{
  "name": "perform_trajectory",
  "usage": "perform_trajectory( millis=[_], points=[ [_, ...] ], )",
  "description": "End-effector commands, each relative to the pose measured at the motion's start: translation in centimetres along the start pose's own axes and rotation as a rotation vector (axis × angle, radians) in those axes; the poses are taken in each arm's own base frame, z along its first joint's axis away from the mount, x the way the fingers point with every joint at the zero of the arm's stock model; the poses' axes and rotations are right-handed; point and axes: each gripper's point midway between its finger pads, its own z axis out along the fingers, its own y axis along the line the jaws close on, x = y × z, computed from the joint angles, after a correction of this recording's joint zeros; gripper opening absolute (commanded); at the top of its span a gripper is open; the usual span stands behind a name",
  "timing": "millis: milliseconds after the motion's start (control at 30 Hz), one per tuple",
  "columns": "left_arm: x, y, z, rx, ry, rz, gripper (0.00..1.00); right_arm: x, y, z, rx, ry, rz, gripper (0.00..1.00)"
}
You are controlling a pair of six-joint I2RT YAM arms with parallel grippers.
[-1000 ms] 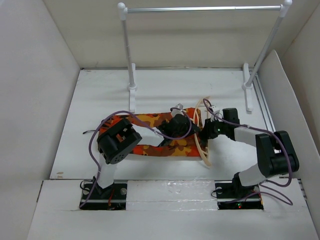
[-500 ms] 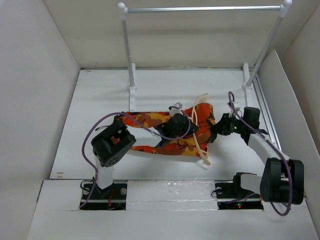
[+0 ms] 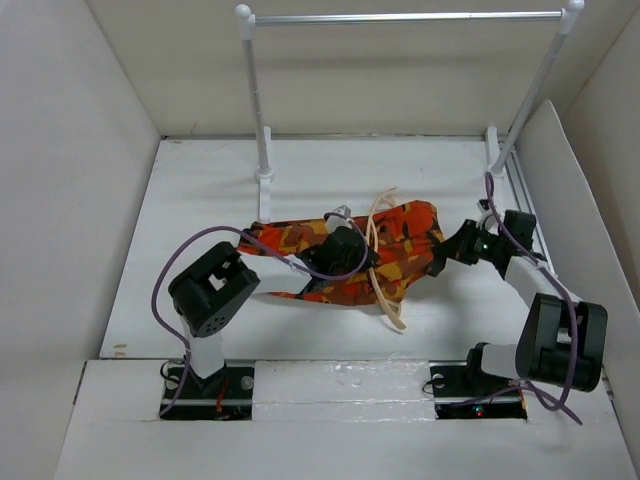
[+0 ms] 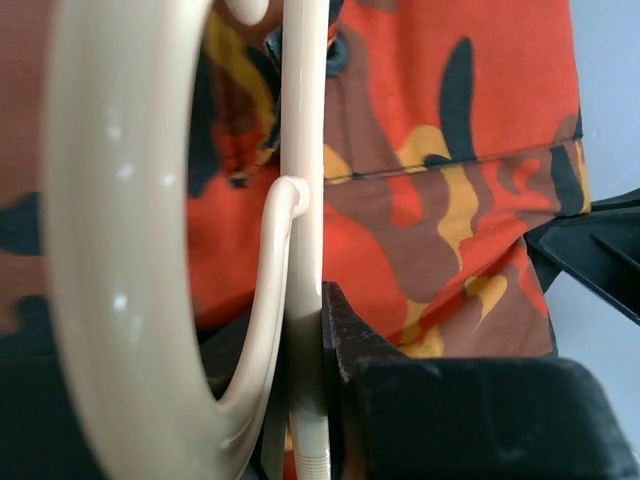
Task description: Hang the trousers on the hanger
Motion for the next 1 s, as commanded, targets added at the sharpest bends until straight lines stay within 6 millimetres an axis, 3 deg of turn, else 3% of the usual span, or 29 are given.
perform_trajectory(
  millis=[0, 133, 233, 367, 400, 433, 467, 500, 600, 667, 733, 767, 900, 933, 967],
  points=[
    [-0.2, 6.3, -2.4, -0.196, 0.043, 0.180, 0.00, -8.5, -2.9, -3.7, 0.183, -0.240, -0.152, 0.00],
    [-1.2, 6.9, -4.0, -0.217, 0.031, 0.253, 0.00, -8.6, -5.2, -3.6, 0.244, -0.215, -0.143, 0.00],
    [-1.4, 7.2, -4.8, -0.227, 0.035, 0.303, 0.00, -9.9, -5.8, -3.1, 0.246, -0.223, -0.153, 0.00],
    [-0.8, 7.3, -4.9, -0.210, 0.077, 0.360, 0.00, -11.1, -7.4, -2.1, 0.266, -0.189, -0.155, 0.00],
    [-0.2, 7.6, -4.2, -0.214, 0.109, 0.374, 0.00, -12.7, -7.3, -1.9, 0.260, -0.196, -0.189, 0.05],
    [-0.2, 7.6, -4.2, -0.214, 0.109, 0.374, 0.00, -12.8, -7.3, -1.9, 0.260, -0.196, -0.189, 0.05],
    [0.1, 7.5, -4.0, -0.213, 0.121, 0.368, 0.00, -11.9, -6.8, -1.2, 0.239, -0.145, -0.191, 0.26],
    [0.2, 7.4, -3.6, -0.212, 0.123, 0.358, 0.00, -12.2, -6.4, -1.0, 0.240, -0.128, -0.211, 0.36],
    [-0.2, 6.8, -3.3, -0.205, 0.096, 0.304, 0.00, -11.4, -5.5, -1.9, 0.275, -0.123, -0.280, 0.59],
    [-0.5, 6.2, -3.3, -0.189, 0.081, 0.281, 0.00, -9.4, -5.7, -2.1, 0.281, -0.103, -0.250, 0.74],
    [-0.8, 5.3, -3.3, -0.167, 0.071, 0.272, 0.00, -8.1, -5.1, -1.9, 0.257, -0.088, -0.252, 0.79],
    [-0.8, 4.9, -3.3, -0.154, 0.076, 0.265, 0.00, -6.5, -5.0, -1.4, 0.239, -0.054, -0.244, 0.80],
    [-1.6, 1.3, -3.3, -0.094, 0.043, 0.221, 0.00, -3.1, -5.2, 0.0, 0.225, 0.031, -0.236, 0.80],
    [-1.7, 0.5, -3.3, -0.084, 0.034, 0.213, 0.00, -2.3, -5.0, 0.3, 0.220, 0.050, -0.224, 0.77],
    [-2.0, 0.0, -3.3, -0.090, 0.013, 0.206, 0.00, -1.2, -5.5, 0.5, 0.222, 0.057, -0.205, 0.61]
  ],
)
